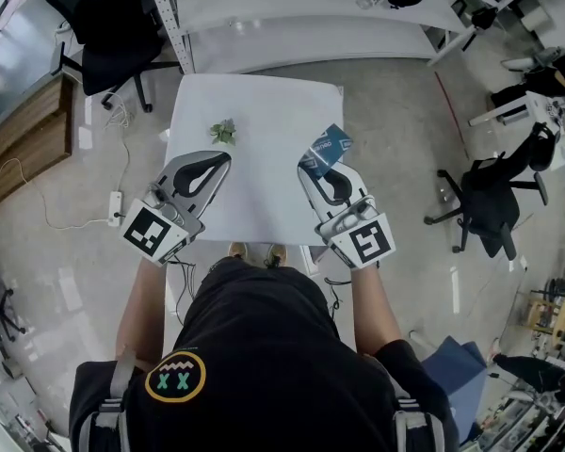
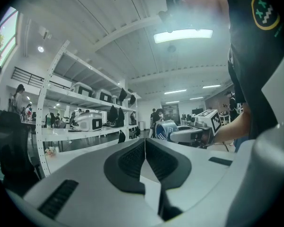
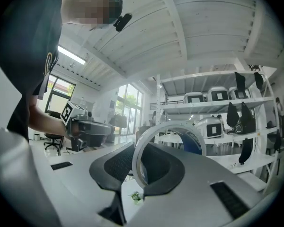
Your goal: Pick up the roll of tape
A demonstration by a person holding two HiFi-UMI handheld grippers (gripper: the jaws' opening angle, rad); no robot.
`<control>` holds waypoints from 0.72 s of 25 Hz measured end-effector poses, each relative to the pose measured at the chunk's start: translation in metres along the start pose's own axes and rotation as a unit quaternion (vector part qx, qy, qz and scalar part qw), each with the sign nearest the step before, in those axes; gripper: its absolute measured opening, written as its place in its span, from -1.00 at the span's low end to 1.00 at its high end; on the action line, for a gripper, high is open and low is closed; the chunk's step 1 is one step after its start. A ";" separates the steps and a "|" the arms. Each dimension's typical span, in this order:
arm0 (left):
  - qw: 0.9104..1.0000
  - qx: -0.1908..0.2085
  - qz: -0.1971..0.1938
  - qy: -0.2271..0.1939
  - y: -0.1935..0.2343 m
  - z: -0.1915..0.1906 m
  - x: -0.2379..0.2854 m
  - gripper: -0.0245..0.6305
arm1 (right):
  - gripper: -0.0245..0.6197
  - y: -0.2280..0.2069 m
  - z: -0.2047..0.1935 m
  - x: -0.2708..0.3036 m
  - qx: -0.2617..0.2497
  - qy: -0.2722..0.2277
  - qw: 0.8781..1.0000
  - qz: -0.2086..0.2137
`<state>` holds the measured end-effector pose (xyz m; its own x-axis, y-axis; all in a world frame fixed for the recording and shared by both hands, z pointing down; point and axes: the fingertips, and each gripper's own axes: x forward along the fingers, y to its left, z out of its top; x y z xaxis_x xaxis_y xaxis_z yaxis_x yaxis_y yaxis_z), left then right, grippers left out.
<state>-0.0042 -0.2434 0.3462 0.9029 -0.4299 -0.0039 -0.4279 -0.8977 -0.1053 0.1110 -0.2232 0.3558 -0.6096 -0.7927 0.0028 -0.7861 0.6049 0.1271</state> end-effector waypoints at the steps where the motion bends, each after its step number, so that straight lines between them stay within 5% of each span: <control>1: 1.000 0.000 -0.001 0.000 -0.001 0.000 0.000 -0.86 | -0.69 0.000 0.001 0.000 -0.002 0.000 1.000 0.000; 18: 1.000 -0.003 -0.004 0.002 -0.007 -0.001 0.003 -0.86 | -0.70 0.002 0.001 0.002 -0.017 0.009 1.000 0.012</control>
<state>0.0017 -0.2386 0.3479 0.9064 -0.4225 0.0003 -0.4204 -0.9019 -0.0997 0.1081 -0.2234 0.3548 -0.6255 -0.7799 0.0232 -0.7675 0.6204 0.1612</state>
